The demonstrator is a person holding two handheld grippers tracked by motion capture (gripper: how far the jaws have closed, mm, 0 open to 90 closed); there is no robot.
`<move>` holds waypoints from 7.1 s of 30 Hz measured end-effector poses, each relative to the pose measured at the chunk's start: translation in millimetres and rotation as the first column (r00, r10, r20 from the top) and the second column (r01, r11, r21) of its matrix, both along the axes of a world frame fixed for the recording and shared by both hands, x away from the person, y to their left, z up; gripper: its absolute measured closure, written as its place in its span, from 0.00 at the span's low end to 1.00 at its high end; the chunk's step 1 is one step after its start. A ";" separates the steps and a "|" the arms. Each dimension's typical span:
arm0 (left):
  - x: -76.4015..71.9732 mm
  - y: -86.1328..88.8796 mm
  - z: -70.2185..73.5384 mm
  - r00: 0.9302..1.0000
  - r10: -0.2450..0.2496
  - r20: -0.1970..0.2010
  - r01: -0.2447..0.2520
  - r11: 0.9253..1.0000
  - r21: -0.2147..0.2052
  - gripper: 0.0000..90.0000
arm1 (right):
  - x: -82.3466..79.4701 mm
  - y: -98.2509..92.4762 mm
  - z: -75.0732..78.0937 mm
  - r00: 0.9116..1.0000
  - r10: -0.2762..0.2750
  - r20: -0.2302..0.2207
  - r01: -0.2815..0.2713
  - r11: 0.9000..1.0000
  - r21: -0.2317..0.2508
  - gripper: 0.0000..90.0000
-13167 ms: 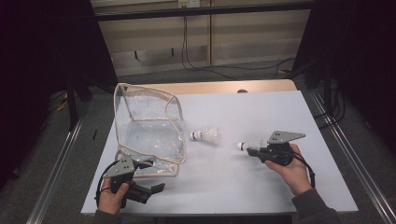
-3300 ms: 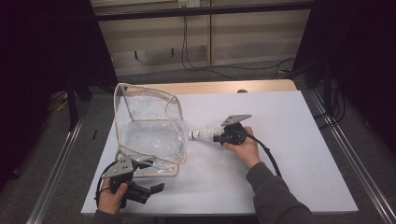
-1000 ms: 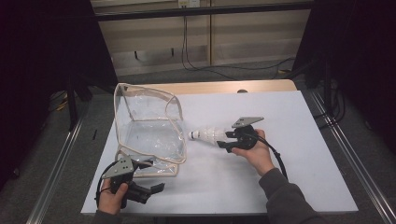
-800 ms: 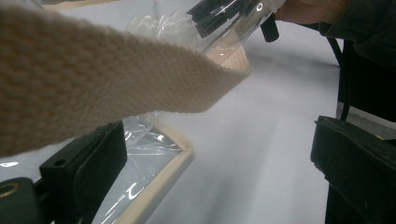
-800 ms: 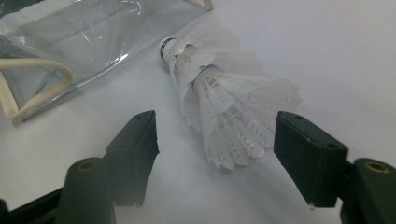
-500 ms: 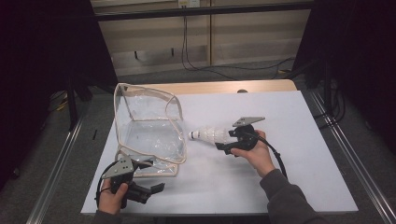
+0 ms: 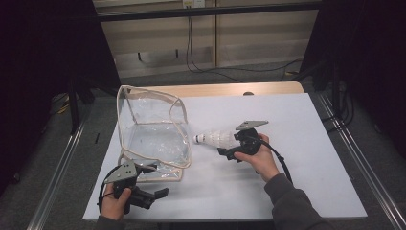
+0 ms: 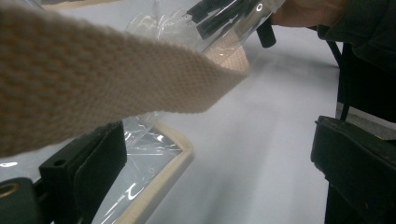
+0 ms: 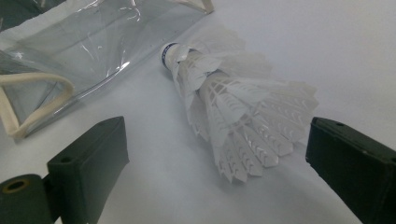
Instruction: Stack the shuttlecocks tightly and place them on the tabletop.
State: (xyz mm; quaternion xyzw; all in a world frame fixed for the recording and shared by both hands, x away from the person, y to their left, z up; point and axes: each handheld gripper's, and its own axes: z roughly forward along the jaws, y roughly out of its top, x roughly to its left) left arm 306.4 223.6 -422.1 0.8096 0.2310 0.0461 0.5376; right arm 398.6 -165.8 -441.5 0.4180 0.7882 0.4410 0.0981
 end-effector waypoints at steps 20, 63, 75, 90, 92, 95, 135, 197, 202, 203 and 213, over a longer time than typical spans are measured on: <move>0.0 0.1 0.0 1.000 0.001 -0.001 -0.001 1.000 -0.002 0.04 | 4.7 12.7 -8.1 1.000 0.007 -0.019 -0.008 1.000 -0.027 0.05; 0.5 0.7 0.1 1.000 -0.001 0.000 0.001 1.000 -0.004 0.04 | 13.6 36.2 -13.5 1.000 -0.027 0.007 0.028 0.999 -0.045 0.40; 0.9 0.9 0.1 1.000 -0.002 0.002 0.002 1.000 -0.004 0.04 | 16.0 41.2 -14.2 1.000 -0.015 0.025 0.017 0.998 -0.060 0.50; 1.3 1.2 0.0 1.000 -0.004 0.004 0.004 1.000 -0.005 0.04 | 17.8 42.4 -15.3 0.999 -0.004 0.052 0.008 0.997 -0.081 0.78; 1.2 1.2 0.1 1.000 -0.003 0.003 0.003 1.000 -0.005 0.04 | 17.3 43.5 -15.1 0.998 -0.001 0.057 0.006 0.996 -0.090 0.80; 1.1 1.2 0.2 1.000 -0.003 0.001 0.003 1.000 -0.004 0.04 | 17.0 43.9 -14.8 0.998 0.010 0.061 -0.004 0.996 -0.089 0.85; -1.9 3.6 -0.4 1.000 0.001 0.006 -0.001 1.000 -0.001 0.05 | 10.8 23.8 7.2 0.998 0.057 0.002 -0.057 0.998 -0.013 0.98; 1.4 0.6 0.1 1.000 0.002 0.005 -0.002 1.000 -0.008 0.03 | 2.6 -4.1 96.4 0.986 0.166 -0.030 -0.165 0.986 0.026 0.98; 1.5 0.5 0.2 1.000 0.003 0.006 -0.003 1.000 -0.009 0.03 | 4.0 -4.2 105.9 0.986 0.166 -0.021 -0.165 0.986 0.029 0.98; 1.4 0.5 0.2 1.000 0.004 0.005 -0.004 1.000 -0.008 0.03 | 4.2 -3.7 107.6 0.986 0.164 -0.021 -0.164 0.986 0.027 0.98; 1.3 0.4 0.4 1.000 0.002 0.005 -0.002 1.000 -0.010 0.03 | 8.4 2.2 122.1 0.986 0.165 0.004 -0.165 0.986 0.024 0.98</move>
